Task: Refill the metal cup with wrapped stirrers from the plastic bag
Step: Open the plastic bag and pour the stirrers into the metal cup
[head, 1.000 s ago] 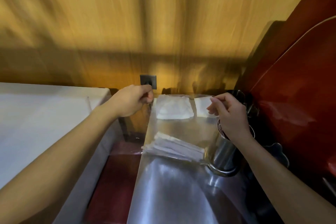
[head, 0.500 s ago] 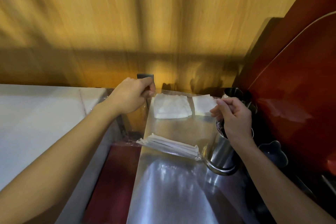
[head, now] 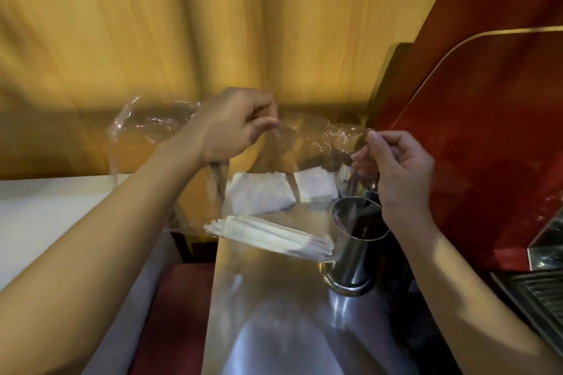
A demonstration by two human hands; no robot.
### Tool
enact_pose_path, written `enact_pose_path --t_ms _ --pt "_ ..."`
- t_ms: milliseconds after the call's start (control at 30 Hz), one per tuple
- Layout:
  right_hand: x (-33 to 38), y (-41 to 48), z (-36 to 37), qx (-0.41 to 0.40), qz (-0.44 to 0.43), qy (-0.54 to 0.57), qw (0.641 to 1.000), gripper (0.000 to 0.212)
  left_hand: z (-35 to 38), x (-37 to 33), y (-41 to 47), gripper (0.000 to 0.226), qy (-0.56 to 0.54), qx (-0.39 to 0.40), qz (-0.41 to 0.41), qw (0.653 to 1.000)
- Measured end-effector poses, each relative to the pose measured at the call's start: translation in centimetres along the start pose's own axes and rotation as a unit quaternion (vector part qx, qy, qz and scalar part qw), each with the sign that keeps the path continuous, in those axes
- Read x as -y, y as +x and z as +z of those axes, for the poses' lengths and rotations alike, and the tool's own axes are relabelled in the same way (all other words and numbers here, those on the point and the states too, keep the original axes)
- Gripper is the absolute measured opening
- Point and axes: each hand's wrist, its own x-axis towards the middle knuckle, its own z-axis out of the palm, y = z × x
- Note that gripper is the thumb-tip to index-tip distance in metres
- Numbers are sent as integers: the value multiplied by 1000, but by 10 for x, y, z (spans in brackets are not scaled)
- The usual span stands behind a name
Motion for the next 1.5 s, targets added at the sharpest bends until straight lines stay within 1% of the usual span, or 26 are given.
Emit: enact_pose_path --t_ms 100,200,333,400,500,533,567,700,833,1033,1200,1267,1333,1500 --pt "23 2 -14 -33 -35 0 999 13 -9 -11 14 7 -55 -28 13 998" --pt "44 4 -30 -74 -68 -12 995 14 -10 -26 31 11 -71 -61 43 995" --pt "56 -2 -49 -145 -57 33 987 11 2 -49 47 9 -118 -91 83 985" --pt "56 -11 -59 -143 -58 38 987 9 8 -59 52 8 -137 -103 94 981" --pt "45 -29 -74 -96 -36 -18 995 18 13 -70 63 10 -151 -98 102 978" --pt "39 -34 -78 -92 -23 -41 995 20 14 -73 66 10 -154 -92 106 978" --pt "33 -39 -82 -98 -8 -59 993 23 16 -76 70 11 -160 -89 111 977" --pt "19 -55 -99 -155 41 -114 981 19 28 -89 79 11 -170 -96 133 972" --pt "30 -60 -115 -194 31 -91 976 17 46 -92 81 8 -172 -99 157 967" --pt "46 -62 -124 -201 -15 -132 971 20 67 -90 79 8 -178 -124 142 966" --pt "48 -61 -124 -231 -39 -167 958 18 69 -95 77 3 -211 -129 142 959" --pt "50 -59 -124 -241 -49 -167 955 21 69 -98 77 6 -207 -138 148 957" --pt "54 -55 -124 -252 -58 -158 953 23 69 -101 80 11 -176 -154 144 962" --pt "65 -46 -124 -266 -85 -138 950 18 70 -105 85 12 -160 -176 119 964"
